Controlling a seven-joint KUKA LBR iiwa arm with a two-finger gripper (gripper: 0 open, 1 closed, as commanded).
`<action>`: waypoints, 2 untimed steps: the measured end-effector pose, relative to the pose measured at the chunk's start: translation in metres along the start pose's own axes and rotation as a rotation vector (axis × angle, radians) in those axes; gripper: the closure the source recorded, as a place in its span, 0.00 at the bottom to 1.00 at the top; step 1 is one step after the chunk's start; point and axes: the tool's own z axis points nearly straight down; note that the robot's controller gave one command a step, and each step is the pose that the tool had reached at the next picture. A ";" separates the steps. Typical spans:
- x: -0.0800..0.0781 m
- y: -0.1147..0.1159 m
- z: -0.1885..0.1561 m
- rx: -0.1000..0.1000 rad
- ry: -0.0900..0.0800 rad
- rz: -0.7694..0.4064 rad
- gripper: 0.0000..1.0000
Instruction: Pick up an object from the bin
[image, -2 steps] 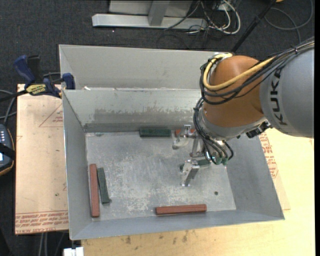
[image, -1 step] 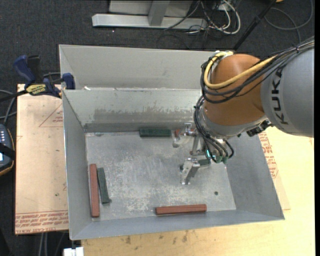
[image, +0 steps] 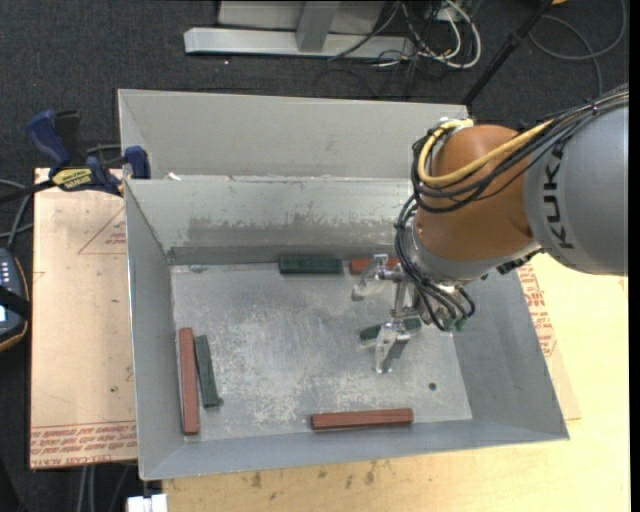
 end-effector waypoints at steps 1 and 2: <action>0.002 -0.016 0.059 0.002 0.001 -0.042 0.00; -0.029 -0.071 0.109 0.002 -0.016 -0.076 1.00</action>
Offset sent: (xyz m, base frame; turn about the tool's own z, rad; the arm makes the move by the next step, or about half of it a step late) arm 0.0283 -0.0697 -0.1162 -0.0792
